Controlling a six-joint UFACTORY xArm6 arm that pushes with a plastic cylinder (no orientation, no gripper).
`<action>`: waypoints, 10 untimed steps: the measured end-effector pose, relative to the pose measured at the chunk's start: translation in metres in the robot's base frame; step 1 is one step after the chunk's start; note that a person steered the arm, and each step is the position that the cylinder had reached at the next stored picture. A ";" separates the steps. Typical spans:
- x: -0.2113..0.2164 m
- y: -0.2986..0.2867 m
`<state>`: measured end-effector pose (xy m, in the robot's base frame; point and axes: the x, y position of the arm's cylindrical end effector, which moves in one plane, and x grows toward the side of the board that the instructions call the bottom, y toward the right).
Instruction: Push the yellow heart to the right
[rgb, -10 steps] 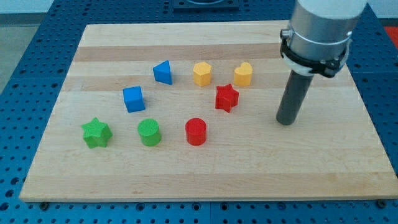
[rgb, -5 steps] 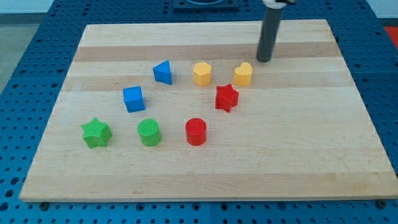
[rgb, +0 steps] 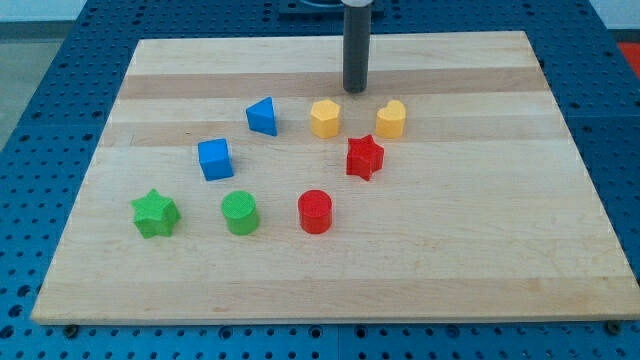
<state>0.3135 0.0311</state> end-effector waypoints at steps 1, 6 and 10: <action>0.028 0.005; 0.052 0.005; 0.053 0.025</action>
<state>0.3669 0.0563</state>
